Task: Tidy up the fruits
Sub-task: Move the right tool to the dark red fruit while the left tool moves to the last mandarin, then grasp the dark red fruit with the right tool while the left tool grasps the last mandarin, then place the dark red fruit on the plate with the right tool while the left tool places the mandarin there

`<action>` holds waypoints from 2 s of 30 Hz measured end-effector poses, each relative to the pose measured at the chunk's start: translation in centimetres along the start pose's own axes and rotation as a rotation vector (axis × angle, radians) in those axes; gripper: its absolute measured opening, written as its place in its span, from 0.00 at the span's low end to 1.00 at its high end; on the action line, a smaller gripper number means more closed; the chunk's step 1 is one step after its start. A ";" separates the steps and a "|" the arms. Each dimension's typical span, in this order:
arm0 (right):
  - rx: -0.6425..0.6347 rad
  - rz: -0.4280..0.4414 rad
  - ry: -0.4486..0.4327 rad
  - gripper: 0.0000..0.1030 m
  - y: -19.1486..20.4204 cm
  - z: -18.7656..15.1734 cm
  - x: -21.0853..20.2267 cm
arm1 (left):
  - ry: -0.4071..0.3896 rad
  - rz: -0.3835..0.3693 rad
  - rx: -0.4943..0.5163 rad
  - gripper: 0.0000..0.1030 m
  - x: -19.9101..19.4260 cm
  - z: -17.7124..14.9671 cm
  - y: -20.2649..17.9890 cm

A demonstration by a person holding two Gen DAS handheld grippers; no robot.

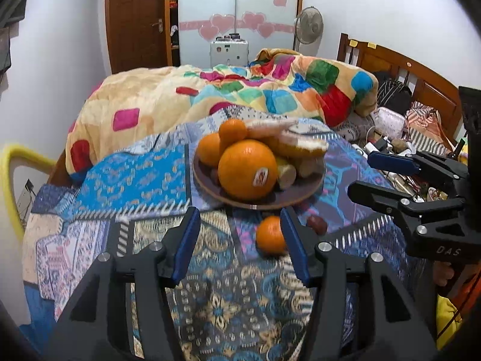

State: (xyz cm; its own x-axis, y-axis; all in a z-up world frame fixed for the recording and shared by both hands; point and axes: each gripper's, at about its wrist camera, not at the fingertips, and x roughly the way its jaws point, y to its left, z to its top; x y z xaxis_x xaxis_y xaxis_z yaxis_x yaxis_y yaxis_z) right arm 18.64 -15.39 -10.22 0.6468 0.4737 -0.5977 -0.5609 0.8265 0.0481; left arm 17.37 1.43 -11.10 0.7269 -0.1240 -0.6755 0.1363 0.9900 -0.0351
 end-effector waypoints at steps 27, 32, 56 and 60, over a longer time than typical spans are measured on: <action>-0.012 0.078 0.174 0.13 0.5 -3.3 4.9 | 0.129 -0.063 0.015 0.54 4.2 -2.8 -1.2; 0.007 0.069 0.154 0.13 -0.6 -3.1 4.2 | 0.124 -0.064 0.016 0.54 4.8 -2.4 -1.9; 0.040 0.045 0.081 0.13 -3.2 -1.6 2.1 | 0.029 -0.100 0.037 0.35 4.1 0.9 -4.1; 0.037 0.044 0.057 0.13 -3.4 -0.8 1.9 | 0.013 -0.097 0.029 0.35 4.4 2.0 -4.2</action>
State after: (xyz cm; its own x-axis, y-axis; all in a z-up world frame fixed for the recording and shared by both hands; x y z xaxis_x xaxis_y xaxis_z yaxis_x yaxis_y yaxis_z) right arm 21.40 -17.53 -12.16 0.5905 0.4927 -0.6392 -0.5682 0.8163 0.1043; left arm 21.30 -3.43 -12.47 0.7004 -0.2184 -0.6795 0.2255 0.9710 -0.0797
